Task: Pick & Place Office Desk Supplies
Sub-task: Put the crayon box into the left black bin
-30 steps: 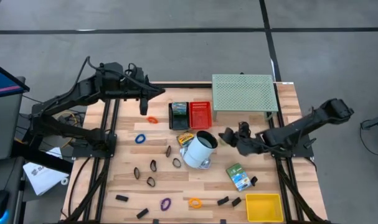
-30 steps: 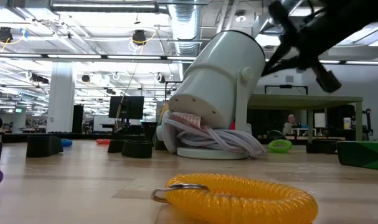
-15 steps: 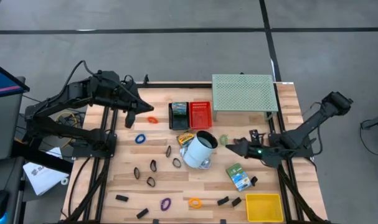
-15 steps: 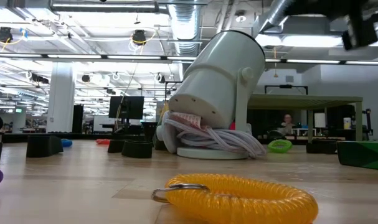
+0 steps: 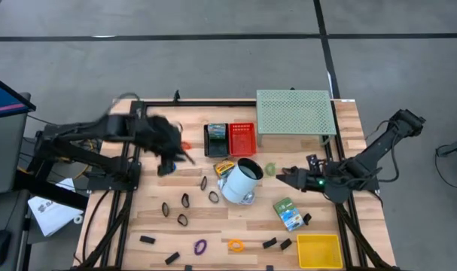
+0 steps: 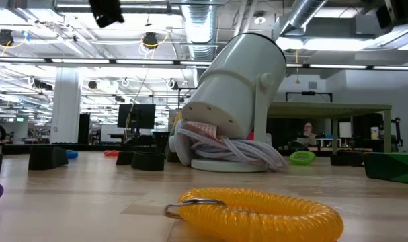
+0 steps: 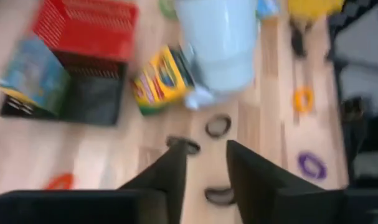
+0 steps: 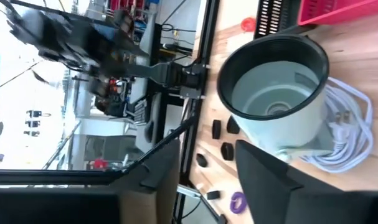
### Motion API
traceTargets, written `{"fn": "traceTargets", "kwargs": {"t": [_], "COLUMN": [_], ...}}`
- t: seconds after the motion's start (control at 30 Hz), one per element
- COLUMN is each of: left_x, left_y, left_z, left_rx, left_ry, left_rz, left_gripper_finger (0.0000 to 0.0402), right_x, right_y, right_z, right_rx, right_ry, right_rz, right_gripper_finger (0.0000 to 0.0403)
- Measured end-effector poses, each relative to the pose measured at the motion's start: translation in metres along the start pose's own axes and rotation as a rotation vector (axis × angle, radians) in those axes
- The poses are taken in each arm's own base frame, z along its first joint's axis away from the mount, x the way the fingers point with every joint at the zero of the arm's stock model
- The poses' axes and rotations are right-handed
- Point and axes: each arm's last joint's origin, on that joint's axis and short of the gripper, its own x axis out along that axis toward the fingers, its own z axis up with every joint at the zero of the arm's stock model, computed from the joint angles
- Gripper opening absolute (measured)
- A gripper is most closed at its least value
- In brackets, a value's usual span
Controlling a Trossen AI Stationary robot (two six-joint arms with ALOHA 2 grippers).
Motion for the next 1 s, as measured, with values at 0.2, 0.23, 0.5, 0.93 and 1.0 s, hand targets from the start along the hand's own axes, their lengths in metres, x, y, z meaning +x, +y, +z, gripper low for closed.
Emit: {"fn": "traceTargets", "kwargs": {"t": [0.2, 0.23, 0.5, 0.93, 1.0], "left_x": [0.043, 0.050, 0.106, 0.191, 0.197], "left_y": [-0.038, -0.043, -0.061, -0.032, -0.027], "left_z": [-0.030, -0.036, -0.086, -0.091, -0.089], "left_rx": [0.112, 0.111, 0.109, 0.311, 0.348], "left_ry": [-0.090, -0.134, -0.312, -0.288, -0.288], "left_rz": [0.083, 0.104, 0.263, 0.486, 0.492], "left_gripper_finger": [0.0172, 0.0177, 0.0189, 0.0189, 0.0189], "right_x": [-0.003, -0.003, -0.006, -0.009, -0.009], "right_y": [0.008, 0.009, 0.019, 0.030, 0.030], "right_z": [0.001, 0.001, 0.003, 0.005, 0.004], "right_rx": [0.024, 0.029, 0.076, 0.093, 0.090], "right_ry": [-0.015, -0.016, -0.014, 0.009, 0.020], "right_rz": [0.024, 0.026, 0.050, 0.069, 0.068], "right_gripper_finger": [0.0208, 0.0212, 0.0230, 0.0230, 0.0230]}}
